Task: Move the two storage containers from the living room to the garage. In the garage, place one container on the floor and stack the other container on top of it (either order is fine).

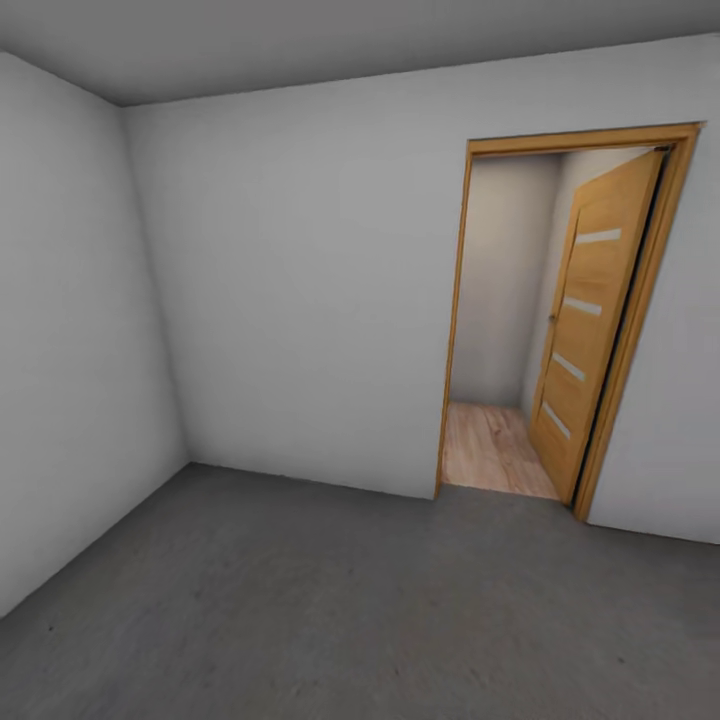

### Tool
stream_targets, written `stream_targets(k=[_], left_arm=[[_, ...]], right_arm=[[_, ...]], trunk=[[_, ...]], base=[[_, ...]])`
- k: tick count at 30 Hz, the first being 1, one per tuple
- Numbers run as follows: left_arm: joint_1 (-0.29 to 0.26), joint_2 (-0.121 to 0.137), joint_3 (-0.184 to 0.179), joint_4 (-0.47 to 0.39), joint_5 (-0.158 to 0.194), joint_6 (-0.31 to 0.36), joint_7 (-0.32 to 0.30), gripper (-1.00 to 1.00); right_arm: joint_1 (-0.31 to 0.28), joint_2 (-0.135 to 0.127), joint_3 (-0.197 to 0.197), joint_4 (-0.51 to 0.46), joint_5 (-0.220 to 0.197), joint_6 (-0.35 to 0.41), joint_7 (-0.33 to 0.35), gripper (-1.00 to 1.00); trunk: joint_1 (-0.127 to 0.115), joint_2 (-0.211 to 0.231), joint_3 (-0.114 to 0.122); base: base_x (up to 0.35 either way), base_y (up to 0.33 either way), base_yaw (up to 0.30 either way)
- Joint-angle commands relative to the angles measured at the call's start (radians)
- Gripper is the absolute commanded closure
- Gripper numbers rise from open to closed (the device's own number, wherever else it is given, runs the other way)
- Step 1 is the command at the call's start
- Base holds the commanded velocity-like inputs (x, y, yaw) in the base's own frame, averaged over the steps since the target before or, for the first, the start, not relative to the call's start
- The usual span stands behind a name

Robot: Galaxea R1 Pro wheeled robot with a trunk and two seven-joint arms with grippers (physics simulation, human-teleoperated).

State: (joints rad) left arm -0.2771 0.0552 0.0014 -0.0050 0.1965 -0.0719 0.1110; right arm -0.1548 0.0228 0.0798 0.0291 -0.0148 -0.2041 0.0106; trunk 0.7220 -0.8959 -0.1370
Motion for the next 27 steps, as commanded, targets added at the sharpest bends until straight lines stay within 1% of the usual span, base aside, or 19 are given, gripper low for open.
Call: stream_targets(k=[1,27], left_arm=[[-0.001,0.000,0.000,0.000,0.006,-0.003,0.001,-1.00],[-0.001,0.000,0.000,0.000,0.006,-0.003,0.001,-1.00]], right_arm=[[-0.002,0.000,0.007,0.003,-0.002,-0.005,0.001,-1.00],[-0.002,-0.001,0.007,0.003,-0.001,-0.006,0.000,-1.00]], trunk=[[0.000,-0.001,-0.001],[0.000,-0.001,-0.001]], base=[[0.000,0.000,-0.291],[0.000,0.000,-0.291]])
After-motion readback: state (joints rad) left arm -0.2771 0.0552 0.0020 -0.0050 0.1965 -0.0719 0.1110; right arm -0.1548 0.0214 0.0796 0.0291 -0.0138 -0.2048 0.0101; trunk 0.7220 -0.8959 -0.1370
